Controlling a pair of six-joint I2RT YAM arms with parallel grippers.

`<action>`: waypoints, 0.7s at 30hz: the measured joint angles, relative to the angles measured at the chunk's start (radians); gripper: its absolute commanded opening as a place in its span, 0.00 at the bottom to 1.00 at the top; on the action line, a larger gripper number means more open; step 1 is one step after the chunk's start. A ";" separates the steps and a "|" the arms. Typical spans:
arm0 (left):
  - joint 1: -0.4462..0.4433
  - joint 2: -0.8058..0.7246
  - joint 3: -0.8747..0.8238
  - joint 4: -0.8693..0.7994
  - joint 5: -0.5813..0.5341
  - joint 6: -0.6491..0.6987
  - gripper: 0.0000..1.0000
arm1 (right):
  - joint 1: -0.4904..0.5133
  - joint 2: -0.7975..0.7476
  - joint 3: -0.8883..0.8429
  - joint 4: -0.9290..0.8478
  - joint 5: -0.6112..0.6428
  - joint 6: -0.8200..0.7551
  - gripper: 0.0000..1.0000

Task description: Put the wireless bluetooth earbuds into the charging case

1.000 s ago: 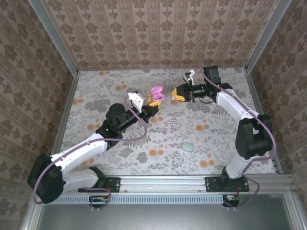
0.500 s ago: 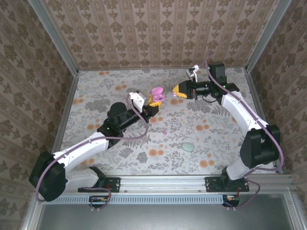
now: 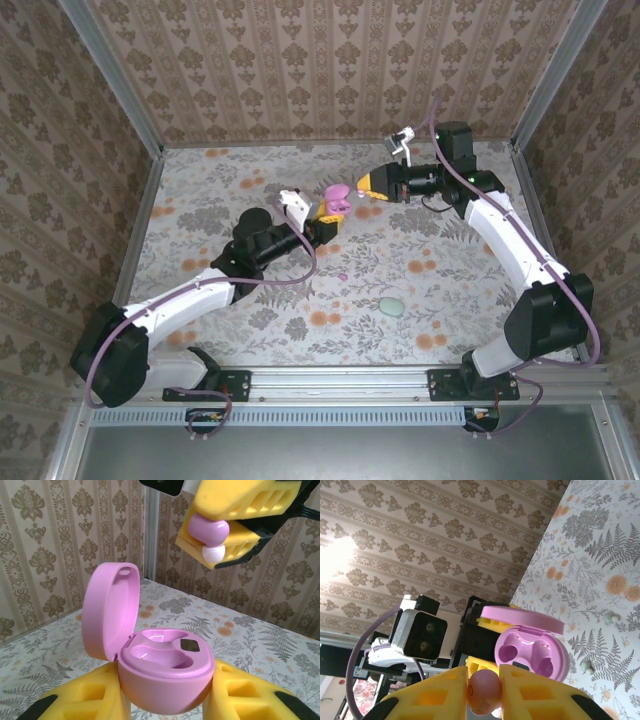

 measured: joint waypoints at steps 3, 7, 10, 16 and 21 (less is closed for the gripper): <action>0.000 0.002 0.000 0.005 0.012 0.000 0.33 | 0.006 -0.003 0.002 -0.012 -0.002 -0.022 0.24; 0.000 0.003 0.000 0.011 0.023 0.000 0.34 | 0.015 -0.003 0.002 -0.036 -0.002 -0.054 0.24; 0.000 0.003 0.000 0.016 0.034 0.000 0.34 | 0.024 -0.003 0.004 -0.055 -0.002 -0.081 0.24; 0.003 0.003 0.000 0.041 0.068 0.000 0.34 | 0.040 -0.003 0.005 -0.080 0.003 -0.131 0.24; 0.004 0.003 0.001 0.058 0.085 0.000 0.34 | 0.050 -0.003 0.006 -0.087 0.007 -0.158 0.24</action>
